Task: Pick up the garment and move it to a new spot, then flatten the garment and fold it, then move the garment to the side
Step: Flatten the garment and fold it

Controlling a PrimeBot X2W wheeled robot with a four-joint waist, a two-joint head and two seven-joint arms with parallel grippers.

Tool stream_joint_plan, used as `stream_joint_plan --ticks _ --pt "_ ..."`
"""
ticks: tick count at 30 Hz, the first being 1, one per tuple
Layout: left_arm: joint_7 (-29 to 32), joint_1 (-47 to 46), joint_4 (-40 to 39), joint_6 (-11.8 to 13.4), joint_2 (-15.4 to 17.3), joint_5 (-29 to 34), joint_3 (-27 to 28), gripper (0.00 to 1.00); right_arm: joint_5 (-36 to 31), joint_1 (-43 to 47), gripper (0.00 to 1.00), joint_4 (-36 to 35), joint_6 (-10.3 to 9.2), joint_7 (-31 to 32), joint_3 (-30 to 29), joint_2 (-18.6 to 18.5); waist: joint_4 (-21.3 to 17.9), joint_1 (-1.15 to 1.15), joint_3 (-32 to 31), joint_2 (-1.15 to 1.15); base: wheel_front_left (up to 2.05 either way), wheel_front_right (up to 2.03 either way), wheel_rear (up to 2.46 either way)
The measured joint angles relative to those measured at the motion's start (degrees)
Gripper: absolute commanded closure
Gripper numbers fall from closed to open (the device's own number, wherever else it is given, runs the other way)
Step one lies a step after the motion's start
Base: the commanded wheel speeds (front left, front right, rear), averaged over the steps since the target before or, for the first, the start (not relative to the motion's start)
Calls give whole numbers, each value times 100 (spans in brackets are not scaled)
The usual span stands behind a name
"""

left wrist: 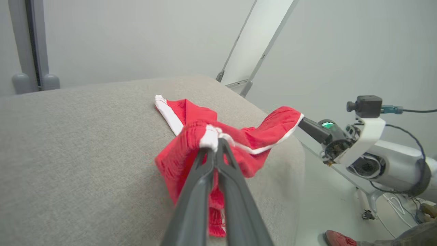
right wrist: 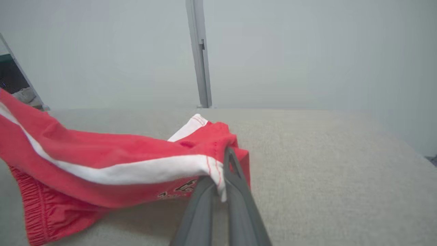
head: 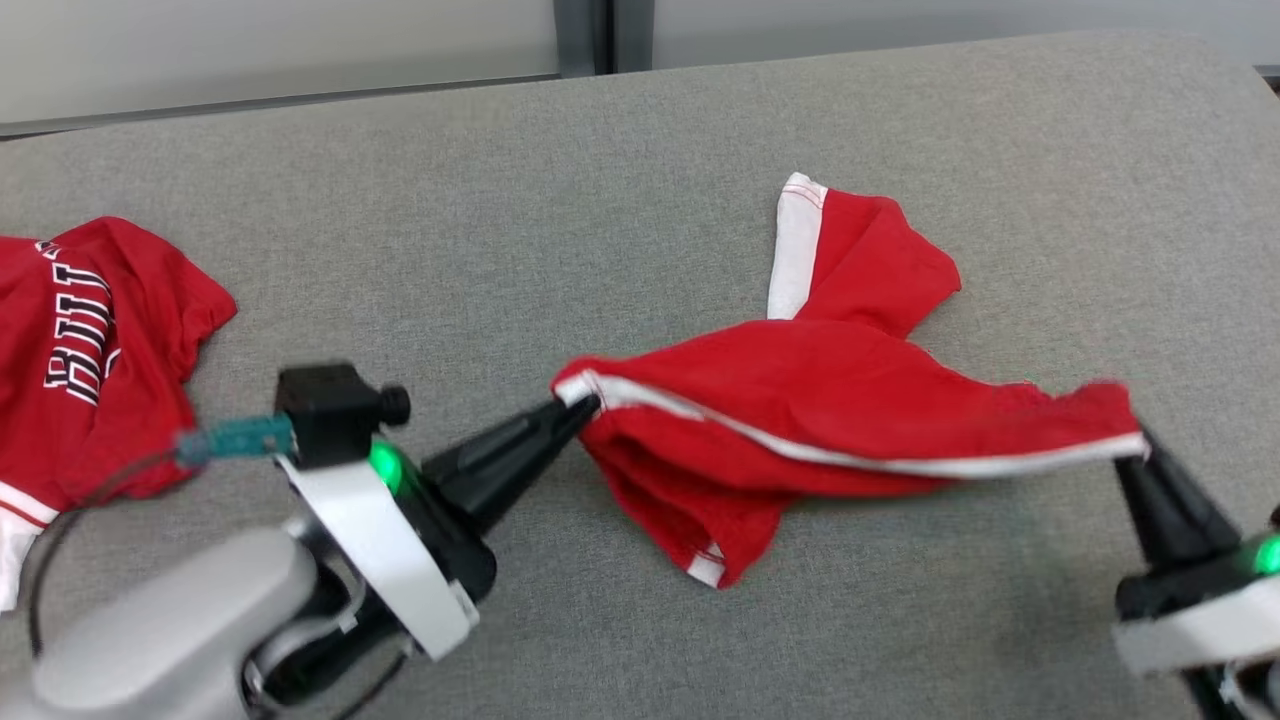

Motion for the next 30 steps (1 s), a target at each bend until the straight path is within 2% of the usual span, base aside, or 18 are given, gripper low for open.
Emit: stream_joint_plan --ticks 4,7,11,15,19,21,25,27,30 --pt "631 -1202 -509 1 414 -237 191 100 109 -1260 100 -240 1 277 -146 -378 -35 0 154 0 0 0 0" --pt "1065 -2221 -523 1 428 -346 360 100 205 -2380 100 -181 1 639 -129 -474 -76 0 350 0 0 0 0" --pt "1386 -3616 38 1 288 13 432 100 252 -4063 100 272 1 943 59 -512 -144 0 721 0 0 0 0" --pt "1055 -4859 681 1 -124 628 259 100 74 -5533 100 887 1 713 49 -543 -208 0 1151 0 0 0 0" --pt "97 -5858 1127 -1 -323 1390 -85 100 -187 -6425 100 1165 1 331 -54 -623 -247 0 1516 0 0 0 0" --pt "-341 -6067 1251 -1 -371 1499 -231 100 -363 -6588 100 1198 1 203 -172 -725 -249 0 1637 0 0 0 0" --pt "-513 -5921 955 -2 -391 1613 -183 100 -506 -6247 100 868 1 53 -576 -891 -163 0 1649 0 0 0 0" --pt "-532 -5410 524 -3 -293 1644 -122 100 -553 -5531 100 571 2 46 -676 -922 -122 0 1591 0 0 0 0" --pt "-524 -4055 55 -3 -52 1603 -310 100 -597 -3989 100 156 2 148 -913 -934 -41 0 1474 0 0 0 0"
